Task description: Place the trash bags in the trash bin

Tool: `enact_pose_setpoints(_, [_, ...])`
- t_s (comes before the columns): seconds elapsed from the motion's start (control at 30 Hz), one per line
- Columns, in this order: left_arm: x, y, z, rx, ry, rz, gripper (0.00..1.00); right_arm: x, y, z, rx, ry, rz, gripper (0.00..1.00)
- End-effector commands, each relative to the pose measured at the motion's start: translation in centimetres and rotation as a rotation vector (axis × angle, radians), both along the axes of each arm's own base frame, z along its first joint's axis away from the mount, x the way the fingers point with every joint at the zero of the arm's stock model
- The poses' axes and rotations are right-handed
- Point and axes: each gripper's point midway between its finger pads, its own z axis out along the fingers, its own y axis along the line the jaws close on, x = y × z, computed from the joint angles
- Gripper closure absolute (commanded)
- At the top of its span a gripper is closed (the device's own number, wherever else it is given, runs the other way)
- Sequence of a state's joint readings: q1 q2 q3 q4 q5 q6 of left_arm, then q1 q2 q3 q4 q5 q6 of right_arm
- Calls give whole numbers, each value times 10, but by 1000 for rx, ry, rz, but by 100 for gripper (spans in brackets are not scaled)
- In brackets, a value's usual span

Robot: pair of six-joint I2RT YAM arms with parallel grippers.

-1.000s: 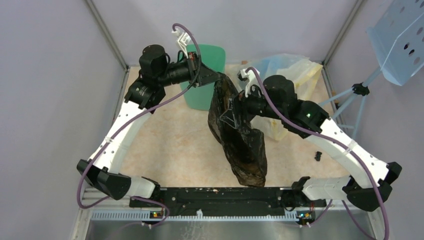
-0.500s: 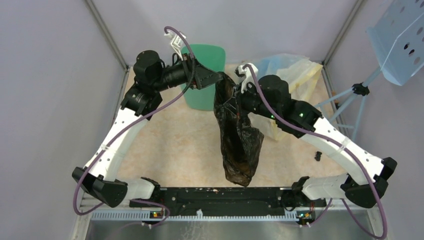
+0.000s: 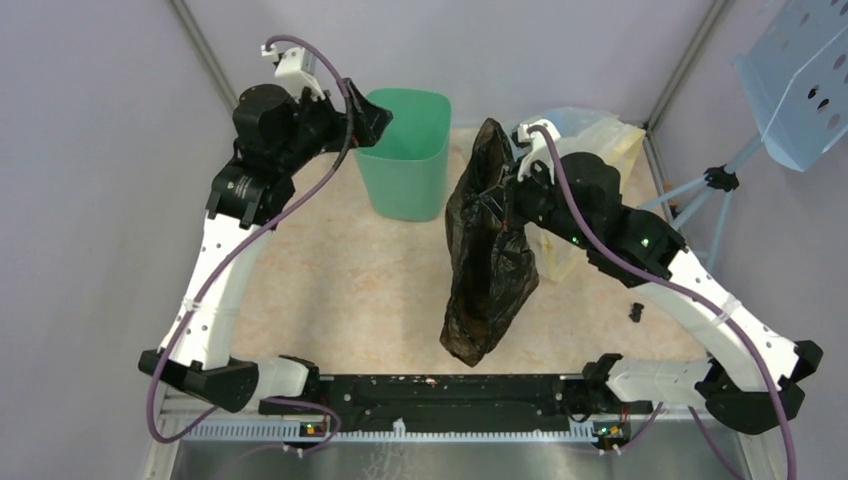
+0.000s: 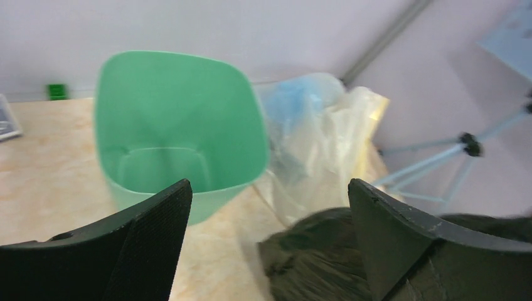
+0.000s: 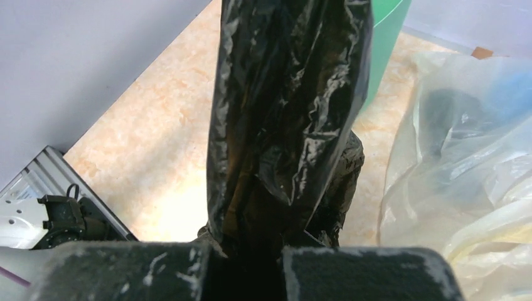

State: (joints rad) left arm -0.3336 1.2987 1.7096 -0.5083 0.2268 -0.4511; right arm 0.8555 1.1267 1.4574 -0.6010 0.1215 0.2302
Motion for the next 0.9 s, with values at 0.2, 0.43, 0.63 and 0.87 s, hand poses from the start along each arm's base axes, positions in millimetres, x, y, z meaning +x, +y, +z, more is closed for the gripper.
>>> enact_pose_setpoints(0.2, [98,68,-78,316,108,368,10,-15,-34,52,53,-102,-42,100])
enact_pose_setpoints(0.43, [145,73,-129,353,215,344,23,-25,-46,60,65,-117,-43,100])
enact_pose_setpoints(0.63, [165,69,-157,355,290,296,44,-28,-55,59,54,-116,-58,100])
enact_pose_setpoints(0.87, [163,69,-174,400,360,276,91,-31,-66,80,70,-157,-85,100])
